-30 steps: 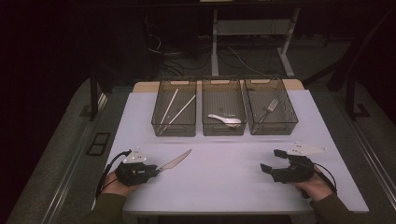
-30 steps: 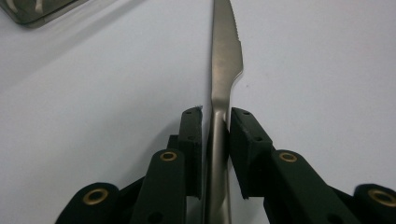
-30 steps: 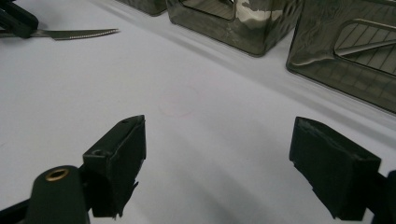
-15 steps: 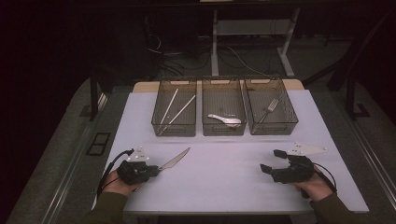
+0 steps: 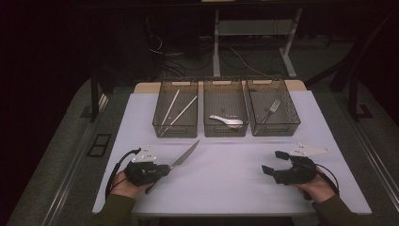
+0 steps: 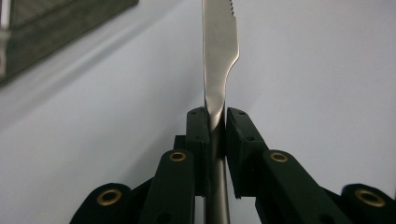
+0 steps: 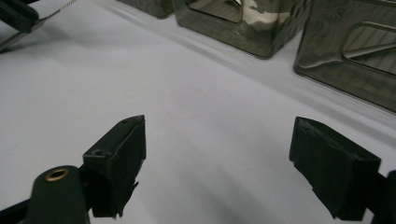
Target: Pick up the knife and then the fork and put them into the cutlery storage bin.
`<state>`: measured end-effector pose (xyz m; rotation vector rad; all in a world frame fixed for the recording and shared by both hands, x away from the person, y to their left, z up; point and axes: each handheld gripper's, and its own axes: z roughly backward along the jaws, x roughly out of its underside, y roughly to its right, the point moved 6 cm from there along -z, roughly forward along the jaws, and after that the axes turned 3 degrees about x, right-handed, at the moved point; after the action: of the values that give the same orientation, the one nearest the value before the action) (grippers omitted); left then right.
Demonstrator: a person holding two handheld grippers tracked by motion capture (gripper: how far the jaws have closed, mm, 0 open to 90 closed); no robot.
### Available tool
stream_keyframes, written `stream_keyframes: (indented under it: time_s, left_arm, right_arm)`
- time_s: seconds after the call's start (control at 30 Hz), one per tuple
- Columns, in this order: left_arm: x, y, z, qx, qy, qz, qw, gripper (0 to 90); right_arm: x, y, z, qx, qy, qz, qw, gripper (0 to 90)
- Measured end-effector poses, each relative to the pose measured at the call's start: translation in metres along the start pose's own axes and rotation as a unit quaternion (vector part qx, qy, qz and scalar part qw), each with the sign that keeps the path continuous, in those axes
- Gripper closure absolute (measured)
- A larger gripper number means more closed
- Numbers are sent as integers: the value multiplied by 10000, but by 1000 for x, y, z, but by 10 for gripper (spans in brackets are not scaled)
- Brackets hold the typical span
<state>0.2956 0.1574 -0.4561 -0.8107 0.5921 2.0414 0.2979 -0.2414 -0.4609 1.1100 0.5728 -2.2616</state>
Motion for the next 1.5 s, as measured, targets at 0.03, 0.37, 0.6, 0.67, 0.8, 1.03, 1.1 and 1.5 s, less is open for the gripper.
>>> stream_keyframes:
  time_s: [0.03,0.37,0.6,0.67,0.8,1.03,1.1,1.5]
  left_arm:
    - [-4,2,0,34,82,-9,10000,792]
    - [-51,23,-14,380,667,-193,9969,793]
    - [-84,37,-31,438,911,-293,9944,794]
    - [-94,40,-36,390,974,-297,9940,794]
    - [-109,43,-49,244,1055,-249,9938,794]
    - [-126,46,-72,174,1136,-181,9932,794]
    - [-131,49,-77,188,1151,-232,9929,794]
    - [-147,66,-105,162,1275,-292,9913,794]
  right_arm:
    - [-1,-1,0,-35,8,20,10000,187]
    - [-16,-8,7,-443,138,-241,9986,172]
    - [-28,-13,5,-694,310,-266,9967,236]
    - [-32,-14,3,-757,502,-222,9956,253]
    - [-39,-14,-1,-766,624,-226,9949,251]
    - [-54,-17,-6,-749,657,-338,9945,250]
    - [-61,-18,-6,-821,669,-401,9936,240]
    - [-99,-30,-27,-1169,930,-505,9875,558]
